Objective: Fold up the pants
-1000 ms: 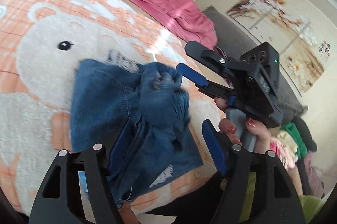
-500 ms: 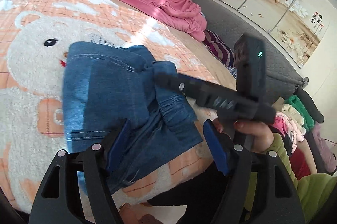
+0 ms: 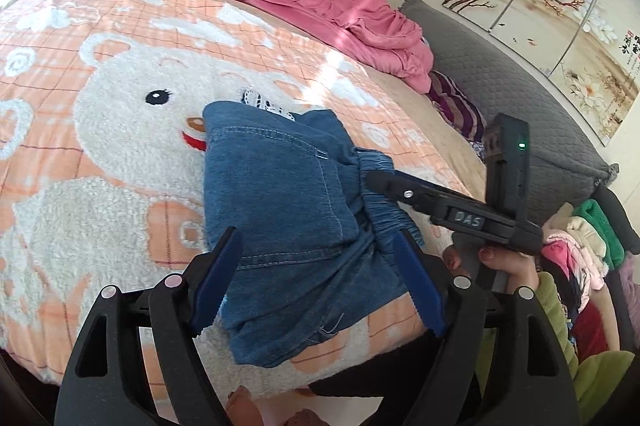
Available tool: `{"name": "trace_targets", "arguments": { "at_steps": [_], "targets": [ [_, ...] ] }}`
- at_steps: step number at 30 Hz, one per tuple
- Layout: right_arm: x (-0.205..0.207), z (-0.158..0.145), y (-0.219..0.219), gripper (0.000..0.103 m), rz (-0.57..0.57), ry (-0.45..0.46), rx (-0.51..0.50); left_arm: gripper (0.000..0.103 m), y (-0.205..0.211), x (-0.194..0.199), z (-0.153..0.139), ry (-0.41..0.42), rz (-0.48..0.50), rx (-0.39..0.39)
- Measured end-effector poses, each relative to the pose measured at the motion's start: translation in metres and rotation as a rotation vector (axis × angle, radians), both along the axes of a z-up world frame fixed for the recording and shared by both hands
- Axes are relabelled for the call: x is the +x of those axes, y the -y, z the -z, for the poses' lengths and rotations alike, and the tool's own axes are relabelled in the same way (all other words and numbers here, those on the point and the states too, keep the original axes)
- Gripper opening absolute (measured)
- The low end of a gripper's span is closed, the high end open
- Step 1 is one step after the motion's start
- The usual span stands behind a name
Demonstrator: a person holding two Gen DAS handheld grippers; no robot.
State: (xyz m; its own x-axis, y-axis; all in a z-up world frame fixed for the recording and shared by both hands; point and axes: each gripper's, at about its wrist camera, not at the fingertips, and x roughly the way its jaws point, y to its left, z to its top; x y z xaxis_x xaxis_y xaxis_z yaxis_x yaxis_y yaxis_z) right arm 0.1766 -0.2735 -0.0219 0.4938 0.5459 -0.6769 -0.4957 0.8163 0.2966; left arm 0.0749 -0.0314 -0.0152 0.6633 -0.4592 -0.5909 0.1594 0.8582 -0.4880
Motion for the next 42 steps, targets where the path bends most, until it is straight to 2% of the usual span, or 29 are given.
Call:
{"name": "trace_targets", "arguments": {
  "at_steps": [7, 11, 16, 20, 25, 30, 32, 34, 35, 37, 42],
  "targets": [
    [-0.013, -0.014, 0.018, 0.087, 0.048, 0.053, 0.064, 0.078, -0.009, -0.003, -0.002, -0.018, -0.046, 0.032],
    [-0.031, -0.025, 0.02, 0.087, 0.031, 0.109, 0.082, 0.078, -0.012, -0.004, -0.004, -0.022, -0.072, 0.068],
    [-0.068, -0.041, 0.007, 0.087, -0.064, 0.206, 0.062, 0.079, -0.018, -0.004, -0.006, -0.031, -0.107, 0.109],
    [-0.105, -0.05, -0.014, 0.087, -0.194, 0.303, -0.003, 0.079, -0.025, -0.002, -0.003, -0.055, -0.137, 0.144],
    [-0.139, -0.045, -0.046, 0.086, -0.329, 0.369, -0.116, 0.079, -0.037, 0.003, 0.0, -0.086, -0.167, 0.159],
    [-0.154, -0.024, -0.082, 0.055, -0.425, 0.429, -0.312, 0.079, -0.045, 0.015, 0.003, -0.121, -0.19, 0.185],
    [-0.155, -0.018, -0.093, 0.052, -0.438, 0.464, -0.378, 0.079, -0.042, 0.021, 0.004, -0.121, -0.177, 0.198],
    [-0.155, -0.01, -0.102, 0.033, -0.452, 0.496, -0.44, 0.079, -0.035, 0.029, 0.004, -0.116, -0.153, 0.22],
    [-0.155, -0.003, -0.106, 0.013, -0.482, 0.48, -0.468, 0.079, -0.031, 0.034, 0.005, -0.112, -0.141, 0.232],
    [-0.158, 0.004, -0.105, 0.008, -0.526, 0.445, -0.486, 0.079, -0.023, 0.043, 0.009, -0.115, -0.13, 0.269],
    [-0.159, 0.016, -0.095, 0.007, -0.554, 0.379, -0.495, 0.08, -0.016, 0.062, 0.03, -0.15, -0.128, 0.29]
  ]
}}
